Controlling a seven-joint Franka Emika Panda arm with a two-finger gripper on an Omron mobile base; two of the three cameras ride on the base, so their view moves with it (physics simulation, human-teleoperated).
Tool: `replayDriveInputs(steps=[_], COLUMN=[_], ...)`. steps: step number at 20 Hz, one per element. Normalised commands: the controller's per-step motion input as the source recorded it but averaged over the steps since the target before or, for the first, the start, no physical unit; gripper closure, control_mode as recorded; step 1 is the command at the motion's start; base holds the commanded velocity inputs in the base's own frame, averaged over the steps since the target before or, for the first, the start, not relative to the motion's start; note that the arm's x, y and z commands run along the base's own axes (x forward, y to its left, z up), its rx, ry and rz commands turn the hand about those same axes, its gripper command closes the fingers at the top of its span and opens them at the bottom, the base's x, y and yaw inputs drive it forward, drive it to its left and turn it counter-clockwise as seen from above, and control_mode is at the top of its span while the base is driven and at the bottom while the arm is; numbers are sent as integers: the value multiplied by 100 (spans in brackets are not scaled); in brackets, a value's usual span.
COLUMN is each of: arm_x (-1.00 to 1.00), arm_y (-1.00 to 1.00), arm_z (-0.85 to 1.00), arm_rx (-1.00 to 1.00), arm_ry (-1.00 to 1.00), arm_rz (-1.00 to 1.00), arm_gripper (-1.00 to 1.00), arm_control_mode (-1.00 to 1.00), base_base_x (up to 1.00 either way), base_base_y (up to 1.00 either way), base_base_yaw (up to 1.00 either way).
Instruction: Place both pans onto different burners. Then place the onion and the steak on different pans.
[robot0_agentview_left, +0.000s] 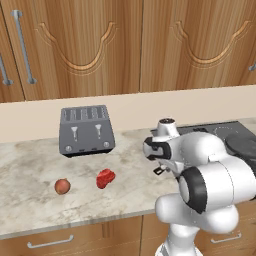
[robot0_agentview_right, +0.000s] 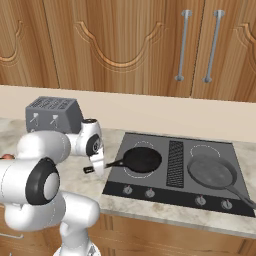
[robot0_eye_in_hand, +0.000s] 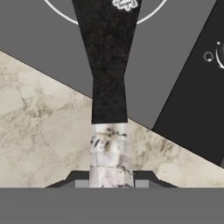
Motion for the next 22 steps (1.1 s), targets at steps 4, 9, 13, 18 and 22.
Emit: replayDriveInputs(steps=[4,9,13,18,22], arm_x=[9,0,0,0,0], arm_y=[0,0,0,0,0], arm_z=[-9,-19,-23,-19,-14], arm_rx=[0,0,0,0,0], arm_ry=[3,0,0,0,0], arm_rz=[0,0,0,0,0], arm_gripper=[100,100,100,100,100], arm_control_mode=[-100,-100,-100,-100,-100], base_base_x=[0,0,0,0,0], base_base_y=[0,0,0,0,0], base_base_yaw=[0,0,0,0,0])
